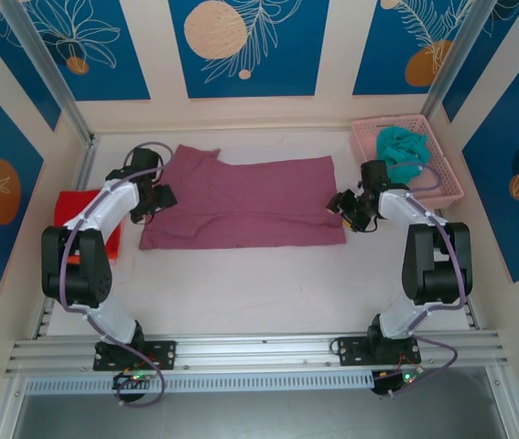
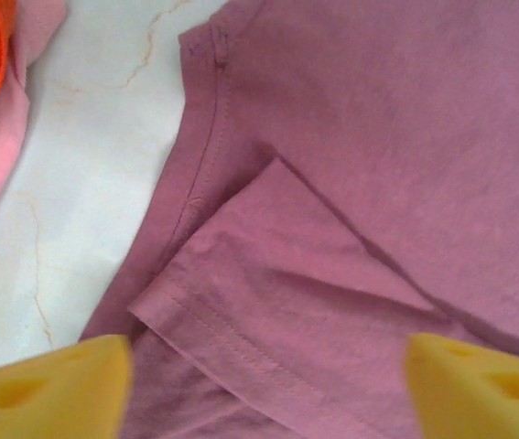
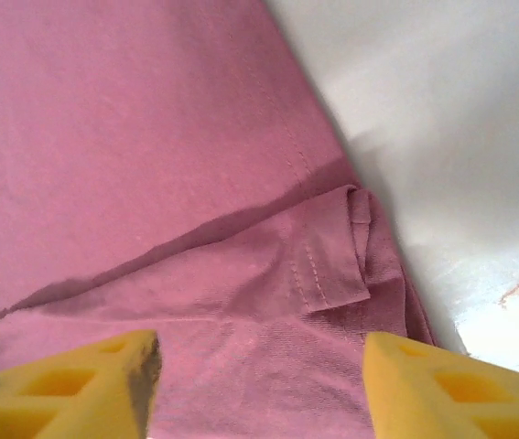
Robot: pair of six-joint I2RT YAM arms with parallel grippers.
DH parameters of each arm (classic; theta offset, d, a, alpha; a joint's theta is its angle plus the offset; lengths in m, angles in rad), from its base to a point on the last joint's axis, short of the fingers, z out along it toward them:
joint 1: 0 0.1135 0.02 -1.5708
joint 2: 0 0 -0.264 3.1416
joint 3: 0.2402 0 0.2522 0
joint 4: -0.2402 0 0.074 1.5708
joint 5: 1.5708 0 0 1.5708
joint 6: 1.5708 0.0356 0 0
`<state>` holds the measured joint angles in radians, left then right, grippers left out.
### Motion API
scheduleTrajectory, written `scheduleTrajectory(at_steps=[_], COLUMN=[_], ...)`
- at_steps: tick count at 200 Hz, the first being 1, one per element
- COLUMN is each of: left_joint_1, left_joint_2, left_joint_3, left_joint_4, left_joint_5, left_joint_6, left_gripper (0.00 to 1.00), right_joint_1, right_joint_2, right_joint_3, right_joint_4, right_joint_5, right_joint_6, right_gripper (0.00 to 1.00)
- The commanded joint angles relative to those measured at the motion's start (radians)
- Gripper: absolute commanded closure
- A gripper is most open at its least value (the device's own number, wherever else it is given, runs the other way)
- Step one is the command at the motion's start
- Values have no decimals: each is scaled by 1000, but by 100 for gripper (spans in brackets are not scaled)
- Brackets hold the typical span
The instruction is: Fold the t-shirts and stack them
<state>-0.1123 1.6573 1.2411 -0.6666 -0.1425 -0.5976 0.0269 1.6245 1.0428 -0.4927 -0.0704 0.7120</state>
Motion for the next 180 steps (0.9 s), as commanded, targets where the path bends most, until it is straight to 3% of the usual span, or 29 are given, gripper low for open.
scheduleTrajectory(at_steps=[1,30,70,91,136,180], left_joint_1=[2,-2,-2,-1,-1,-1], left_joint_2=[-94,-177,-145,-112,-80,-146], left_joint_3=[-39,-164,-315,-353,-432,-542], left_joint_4=[46,140,246,264,277,255], left_joint_5=[37,80,114,86,55,79], left_joint_6=[-9,-75,-152,-153,-164,-209], left_gripper=[5,3,37,47,49,48], right_joint_1=[7,61,172,191,159,136], right_joint_2=[-109,-156,-55,12,14,-52], right_joint_3=[-38,-89,-88,-81,-169,-259], right_joint_4=[28,79,122,132,132,84], right_joint_5=[11,43,53,50,42,39], right_joint_6=[0,-8,21,37,66,87], right_gripper=[34,33,38,40,43,45])
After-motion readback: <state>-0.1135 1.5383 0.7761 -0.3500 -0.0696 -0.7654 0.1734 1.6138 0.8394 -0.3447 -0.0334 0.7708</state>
